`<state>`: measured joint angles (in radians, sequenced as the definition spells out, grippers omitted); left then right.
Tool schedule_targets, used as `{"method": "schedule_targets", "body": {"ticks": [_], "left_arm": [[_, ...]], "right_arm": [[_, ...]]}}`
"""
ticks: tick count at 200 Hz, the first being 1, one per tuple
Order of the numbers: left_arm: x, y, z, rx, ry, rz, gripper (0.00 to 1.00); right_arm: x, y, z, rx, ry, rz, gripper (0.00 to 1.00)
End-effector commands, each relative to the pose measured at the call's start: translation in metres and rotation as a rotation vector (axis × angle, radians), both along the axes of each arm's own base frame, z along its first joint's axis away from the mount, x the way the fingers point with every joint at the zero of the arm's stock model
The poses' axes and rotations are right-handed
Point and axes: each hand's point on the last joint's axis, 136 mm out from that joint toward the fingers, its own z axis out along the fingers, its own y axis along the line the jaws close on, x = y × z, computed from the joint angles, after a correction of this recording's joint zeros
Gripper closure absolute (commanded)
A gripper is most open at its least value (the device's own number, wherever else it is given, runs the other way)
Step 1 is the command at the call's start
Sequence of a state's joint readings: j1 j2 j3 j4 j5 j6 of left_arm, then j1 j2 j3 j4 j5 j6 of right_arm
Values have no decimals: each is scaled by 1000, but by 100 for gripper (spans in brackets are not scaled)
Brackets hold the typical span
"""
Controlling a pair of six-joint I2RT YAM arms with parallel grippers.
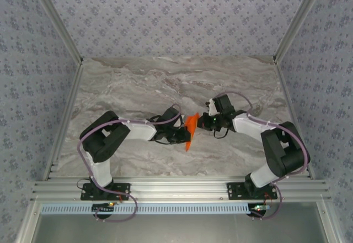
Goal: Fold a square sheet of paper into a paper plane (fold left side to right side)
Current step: Fold the wing for the fifth time at the center of the table.
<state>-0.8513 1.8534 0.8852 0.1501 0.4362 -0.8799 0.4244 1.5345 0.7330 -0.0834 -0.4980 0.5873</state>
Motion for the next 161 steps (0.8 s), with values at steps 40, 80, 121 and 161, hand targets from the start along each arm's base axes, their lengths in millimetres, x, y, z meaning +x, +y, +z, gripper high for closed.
{"method": "schedule_targets", "body": {"ticks": [40,80,121,161], "left_arm": [[-19,29,-36,172,75,13,94],[-19,29,-37,178,80,14,95],[-20,31,-39,190,90,20,96],[-22,34,-42,204,101,25,96]], "right_arm": [[-1,31,-4,112,5,33,99],[2,35,-16,89,23,40,99],[1,29,-32,13,17,62,99],[7,22,-48,-25,23,74,99]]}}
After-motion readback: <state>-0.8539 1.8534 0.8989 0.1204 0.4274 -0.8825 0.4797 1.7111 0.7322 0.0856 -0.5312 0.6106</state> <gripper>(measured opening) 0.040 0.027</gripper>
